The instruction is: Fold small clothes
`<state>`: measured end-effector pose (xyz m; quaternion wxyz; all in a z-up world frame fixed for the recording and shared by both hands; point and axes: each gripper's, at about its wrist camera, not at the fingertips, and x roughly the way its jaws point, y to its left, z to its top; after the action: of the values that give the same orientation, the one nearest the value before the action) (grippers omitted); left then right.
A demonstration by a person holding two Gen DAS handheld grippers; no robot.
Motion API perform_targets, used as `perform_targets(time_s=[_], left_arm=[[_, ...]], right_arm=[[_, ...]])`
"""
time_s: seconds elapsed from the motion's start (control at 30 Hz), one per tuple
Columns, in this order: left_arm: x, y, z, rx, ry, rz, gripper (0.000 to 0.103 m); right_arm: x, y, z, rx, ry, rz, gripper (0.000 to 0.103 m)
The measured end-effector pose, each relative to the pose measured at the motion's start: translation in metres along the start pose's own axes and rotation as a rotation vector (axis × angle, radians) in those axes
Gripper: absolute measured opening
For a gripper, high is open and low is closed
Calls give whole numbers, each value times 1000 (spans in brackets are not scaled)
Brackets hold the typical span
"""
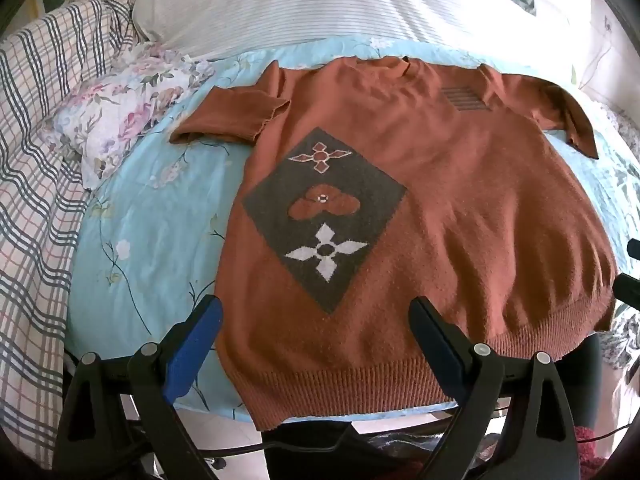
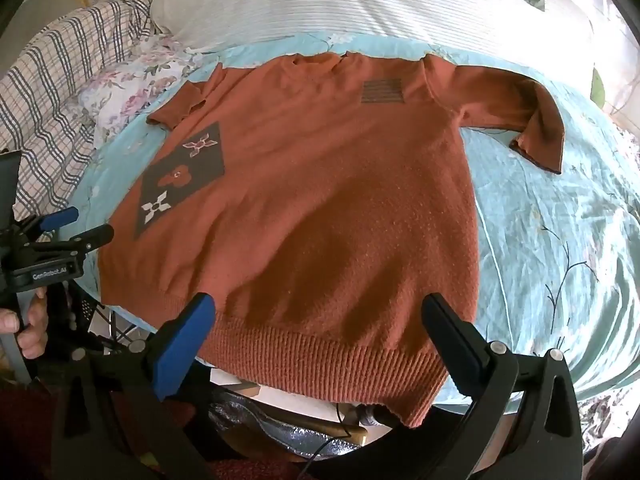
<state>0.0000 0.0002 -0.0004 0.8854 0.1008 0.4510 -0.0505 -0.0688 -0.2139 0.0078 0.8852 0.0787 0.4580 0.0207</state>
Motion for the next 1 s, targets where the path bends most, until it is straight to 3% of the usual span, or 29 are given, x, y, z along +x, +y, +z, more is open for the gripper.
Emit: perform_targets(time_s=[1.0], left_arm=[[4, -1, 0, -2, 4, 4, 95]], right_arm=[[-1, 0, 2, -1, 2, 16, 103]])
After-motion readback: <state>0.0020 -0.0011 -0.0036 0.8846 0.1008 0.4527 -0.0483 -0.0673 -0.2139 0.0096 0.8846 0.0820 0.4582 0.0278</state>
